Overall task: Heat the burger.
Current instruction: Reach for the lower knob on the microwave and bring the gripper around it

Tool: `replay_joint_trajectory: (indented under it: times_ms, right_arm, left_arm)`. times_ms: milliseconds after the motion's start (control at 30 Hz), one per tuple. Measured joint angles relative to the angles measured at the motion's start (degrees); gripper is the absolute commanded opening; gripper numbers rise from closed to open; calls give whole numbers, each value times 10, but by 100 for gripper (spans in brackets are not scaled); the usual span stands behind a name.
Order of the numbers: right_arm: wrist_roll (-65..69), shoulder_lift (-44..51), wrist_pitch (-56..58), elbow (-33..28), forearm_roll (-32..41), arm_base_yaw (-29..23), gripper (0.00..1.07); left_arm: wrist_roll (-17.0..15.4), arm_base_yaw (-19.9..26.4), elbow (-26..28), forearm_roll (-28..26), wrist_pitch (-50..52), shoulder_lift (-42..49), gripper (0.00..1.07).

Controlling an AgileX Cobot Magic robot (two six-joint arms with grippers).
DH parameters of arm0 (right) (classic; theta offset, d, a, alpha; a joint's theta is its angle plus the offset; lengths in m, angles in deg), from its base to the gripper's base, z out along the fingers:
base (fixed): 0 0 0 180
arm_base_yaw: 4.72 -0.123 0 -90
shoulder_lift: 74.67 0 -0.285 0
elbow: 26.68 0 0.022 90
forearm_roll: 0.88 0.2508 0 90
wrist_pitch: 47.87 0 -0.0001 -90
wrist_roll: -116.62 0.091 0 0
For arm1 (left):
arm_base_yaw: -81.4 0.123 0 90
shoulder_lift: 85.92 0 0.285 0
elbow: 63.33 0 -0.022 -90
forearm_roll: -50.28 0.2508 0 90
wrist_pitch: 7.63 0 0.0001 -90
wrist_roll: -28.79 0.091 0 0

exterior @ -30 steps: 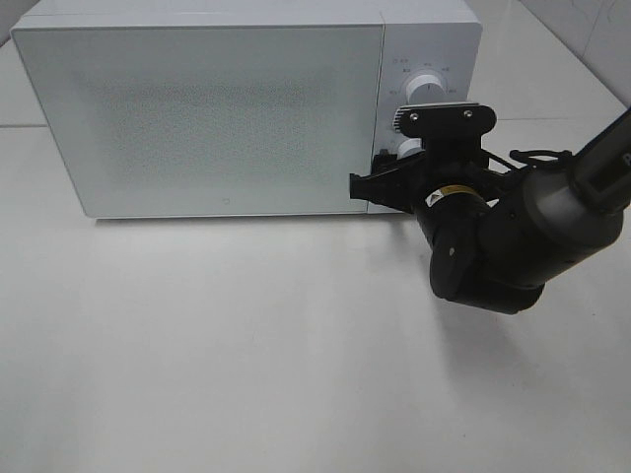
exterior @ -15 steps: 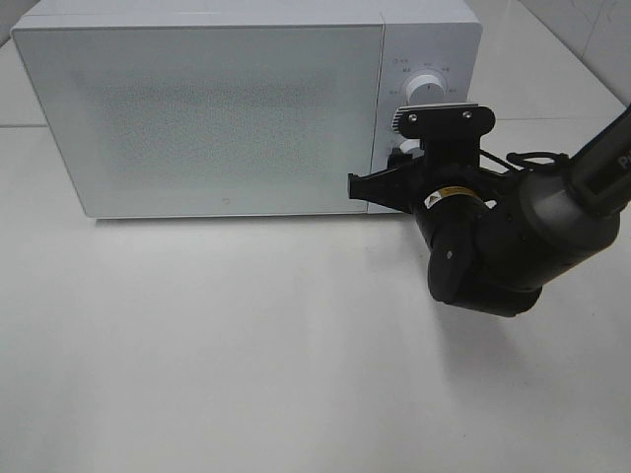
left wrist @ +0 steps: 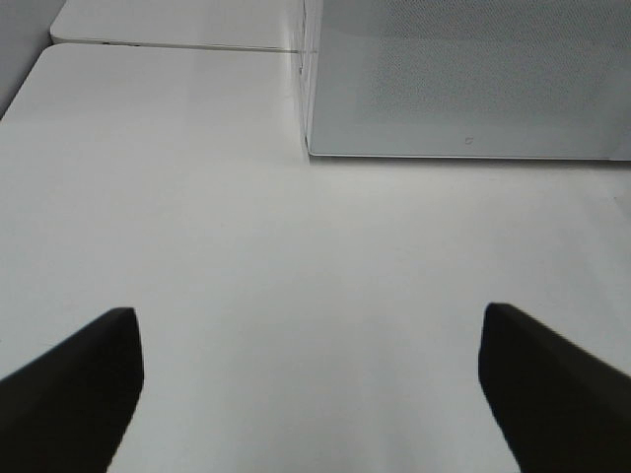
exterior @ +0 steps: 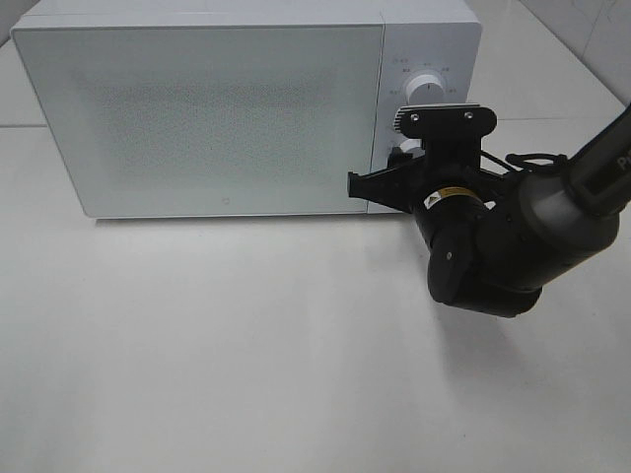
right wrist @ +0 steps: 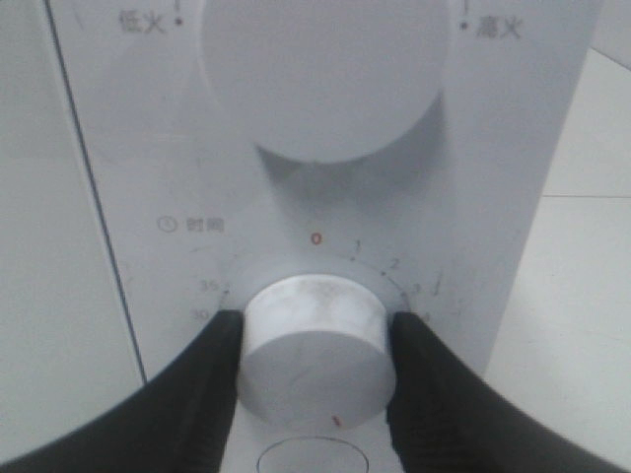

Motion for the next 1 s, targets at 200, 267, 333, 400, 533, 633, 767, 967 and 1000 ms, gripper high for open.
replay_joint_trajectory:
  times_ms: [200,267,333,400,533,633,767,967,1000]
  right_arm:
    - [48,-1,-3,0,-9,1,0]
    - [80,-1,-3,-1,-15,2,0]
    - [148,-1,-3,-2,-18,2,0]
    - [210,-1,-4,-2,-21,2,0]
    - [299,-1,-7,-5,-30,3,0]
    - [388,-1,-9,-7,-36,3,0]
    - [509,-1,-10,-8,-41,3,0]
    - [661,-1,-13,-8,-41,3,0]
    - [708,-1,-13,-8,-40,3,0]
  left_arm:
    - [0,0,0,0,0,0,84]
    - [0,0,0,0,0,0,84]
    - [0,0,0,0,0,0,84]
    - [0,0,0,0,0,0,84]
    - [0,0,0,0,0,0,84]
    - [0,0,0,0,0,0,84]
    - [0,0,0,0,0,0,84]
    - [0,0,0,0,0,0,84]
    - [0,0,0,0,0,0,84]
